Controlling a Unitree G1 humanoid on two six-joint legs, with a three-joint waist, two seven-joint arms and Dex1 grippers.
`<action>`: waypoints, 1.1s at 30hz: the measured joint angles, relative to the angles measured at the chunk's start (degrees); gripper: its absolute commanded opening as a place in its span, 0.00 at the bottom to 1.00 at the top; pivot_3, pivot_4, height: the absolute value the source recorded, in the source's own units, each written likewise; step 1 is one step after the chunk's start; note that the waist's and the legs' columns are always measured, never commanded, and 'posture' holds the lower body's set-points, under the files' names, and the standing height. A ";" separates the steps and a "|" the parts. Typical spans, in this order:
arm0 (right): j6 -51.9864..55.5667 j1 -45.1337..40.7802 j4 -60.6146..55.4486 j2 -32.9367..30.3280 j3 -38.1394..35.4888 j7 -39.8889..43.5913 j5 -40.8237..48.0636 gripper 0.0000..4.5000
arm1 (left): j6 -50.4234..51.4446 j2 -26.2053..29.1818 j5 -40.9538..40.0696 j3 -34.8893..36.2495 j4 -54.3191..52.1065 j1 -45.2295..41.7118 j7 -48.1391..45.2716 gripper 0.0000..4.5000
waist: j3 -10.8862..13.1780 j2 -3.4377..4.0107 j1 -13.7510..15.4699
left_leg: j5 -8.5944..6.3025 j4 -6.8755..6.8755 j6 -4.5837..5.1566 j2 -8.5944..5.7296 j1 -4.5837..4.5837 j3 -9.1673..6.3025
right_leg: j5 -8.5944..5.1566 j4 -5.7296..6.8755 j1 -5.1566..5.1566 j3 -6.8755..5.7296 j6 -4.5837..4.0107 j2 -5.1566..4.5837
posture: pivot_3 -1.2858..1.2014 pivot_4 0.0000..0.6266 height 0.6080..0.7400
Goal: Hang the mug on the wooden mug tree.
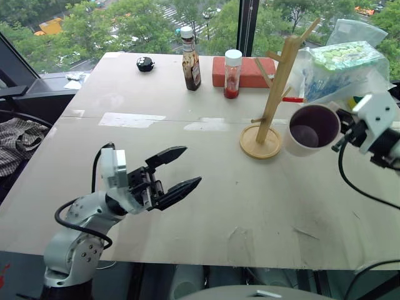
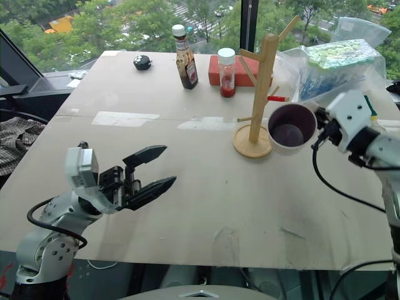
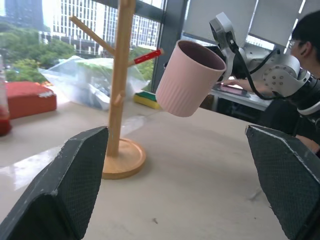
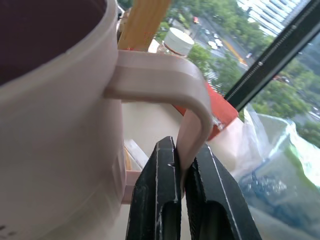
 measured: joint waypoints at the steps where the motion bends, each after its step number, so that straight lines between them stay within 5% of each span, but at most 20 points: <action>1: 0.70 -2.43 1.33 -0.68 1.02 1.33 0.12 0.02 | -0.11 -0.03 -0.12 0.31 -0.29 0.96 0.06 1.00 | 0.00 0.00 -0.09 | 0.00 -0.01 0.00 0.00 -0.01 0.00 | 0.00 -0.03 0.00 0.00 0.00 -0.01 | 0.52 0.24 1.00; 7: 0.63 -17.61 13.28 -0.49 10.15 8.01 -2.94 0.02 | -1.42 -1.16 -0.39 2.10 -3.96 8.21 1.16 1.00 | 0.05 0.00 -0.64 | 0.00 -0.03 0.00 0.03 0.00 0.04 | 0.00 -0.07 -0.06 0.09 -0.01 0.01 | 0.52 0.24 1.00; 15: -4.89 -25.02 27.00 4.77 20.16 12.59 -11.97 0.02 | -4.48 -3.06 -1.10 4.32 -8.92 15.39 2.71 1.00 | 0.10 -0.01 -0.32 | 0.00 -0.03 0.01 0.04 -0.04 0.08 | -0.01 -0.09 -0.08 0.06 -0.03 -0.03 | 0.52 0.24 1.00; 18: -5.55 -25.99 28.33 5.46 20.24 13.80 -12.33 0.17 | -5.16 -3.43 -1.24 4.63 -9.20 16.65 3.22 1.00 | 0.10 -0.01 -0.20 | 0.00 -0.03 0.01 0.04 -0.05 0.06 | -0.01 -0.11 -0.08 0.02 -0.03 -0.03 | 0.52 0.24 1.00; 20: -5.99 -25.61 28.94 5.50 20.07 14.85 -12.29 0.38 | -5.54 -3.43 -1.33 4.78 -9.31 17.08 3.60 1.00 | 0.10 -0.01 -0.21 | -0.01 -0.03 0.01 0.04 -0.08 0.06 | -0.01 -0.11 -0.08 0.01 -0.03 -0.05 | 0.52 0.24 1.00; 21: -6.47 -24.81 28.77 5.31 19.55 15.28 -12.09 0.48 | -5.78 -3.43 -1.43 4.81 -9.48 17.29 3.64 1.00 | 0.10 -0.01 -0.21 | -0.01 -0.02 0.02 0.04 -0.08 0.06 | -0.01 -0.13 -0.07 0.01 -0.03 -0.05 | 0.52 0.24 1.00; 26: -4.13 -17.95 23.84 1.89 13.64 16.96 -8.30 0.48 | -6.52 -3.12 -2.13 5.05 -10.19 17.03 3.57 1.00 | 0.11 -0.02 -0.04 | -0.01 -0.03 0.03 0.04 -0.13 -0.01 | -0.01 -0.16 -0.06 -0.10 -0.03 -0.07 | 0.52 0.24 1.00; 33: 11.34 1.61 8.20 -1.39 -5.85 14.69 5.42 0.48 | -6.28 -0.48 -1.42 4.04 -5.32 10.48 2.50 1.00 | 0.11 -0.02 -0.10 | -0.02 -0.06 0.03 0.03 -0.09 -0.10 | -0.01 -0.13 -0.02 -0.10 -0.02 -0.02 | 0.52 0.24 1.00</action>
